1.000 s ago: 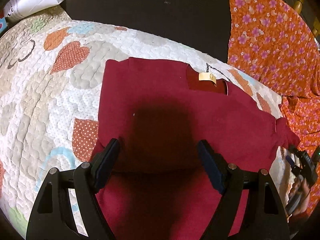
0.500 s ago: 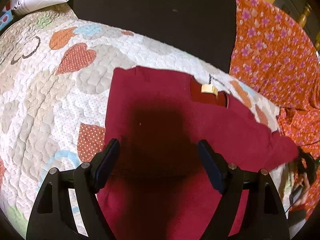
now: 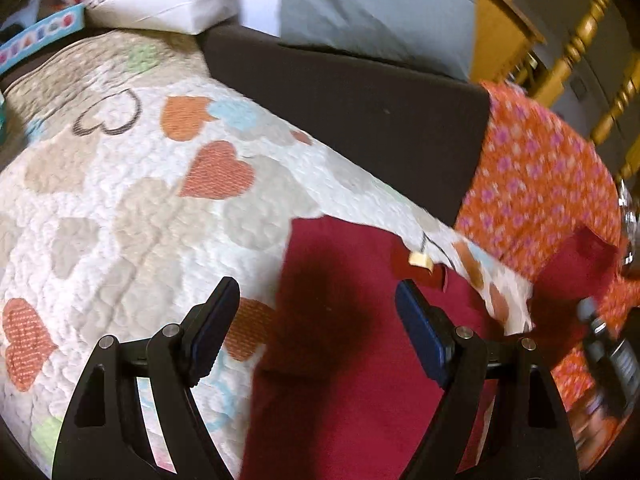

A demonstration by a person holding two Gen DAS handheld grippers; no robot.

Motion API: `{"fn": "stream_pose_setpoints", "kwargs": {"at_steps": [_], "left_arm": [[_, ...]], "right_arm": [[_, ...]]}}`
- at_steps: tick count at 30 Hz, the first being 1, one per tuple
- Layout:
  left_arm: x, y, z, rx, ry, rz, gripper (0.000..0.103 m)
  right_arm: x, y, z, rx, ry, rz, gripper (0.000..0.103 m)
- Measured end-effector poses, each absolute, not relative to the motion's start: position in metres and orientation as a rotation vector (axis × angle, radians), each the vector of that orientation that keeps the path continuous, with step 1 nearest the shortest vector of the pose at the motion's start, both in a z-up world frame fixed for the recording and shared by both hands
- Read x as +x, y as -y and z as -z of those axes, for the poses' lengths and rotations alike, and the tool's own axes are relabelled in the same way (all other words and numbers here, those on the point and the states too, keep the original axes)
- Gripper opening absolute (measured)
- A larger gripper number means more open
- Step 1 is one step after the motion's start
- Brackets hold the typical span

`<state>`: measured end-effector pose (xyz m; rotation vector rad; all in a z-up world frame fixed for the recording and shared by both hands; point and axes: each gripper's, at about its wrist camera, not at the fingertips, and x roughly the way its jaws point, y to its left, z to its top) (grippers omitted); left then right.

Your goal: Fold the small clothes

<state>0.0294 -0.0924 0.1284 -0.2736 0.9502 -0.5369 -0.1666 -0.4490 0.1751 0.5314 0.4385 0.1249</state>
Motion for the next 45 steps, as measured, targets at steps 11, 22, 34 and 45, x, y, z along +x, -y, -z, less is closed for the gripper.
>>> {"fn": "stream_pose_setpoints", "kwargs": {"at_steps": [11, 22, 34, 45], "left_arm": [[0.034, 0.103, -0.11, -0.244, -1.021, 0.563, 0.081], [0.025, 0.157, -0.065, -0.032, -1.12, 0.579, 0.08], [0.035, 0.178, -0.053, 0.12, -1.057, 0.541, 0.025], [0.029, 0.165, -0.041, 0.123, -1.103, 0.506, 0.029]], "right_arm": [[-0.058, 0.329, -0.04, 0.488, -0.917, -0.221, 0.015], [-0.183, 0.489, -0.083, 0.503, -0.754, 0.28, 0.042], [-0.172, 0.499, -0.059, 0.361, -0.856, 0.37, 0.014], [-0.197, 0.457, -0.089, 0.371, -0.761, 0.193, 0.015]]}}
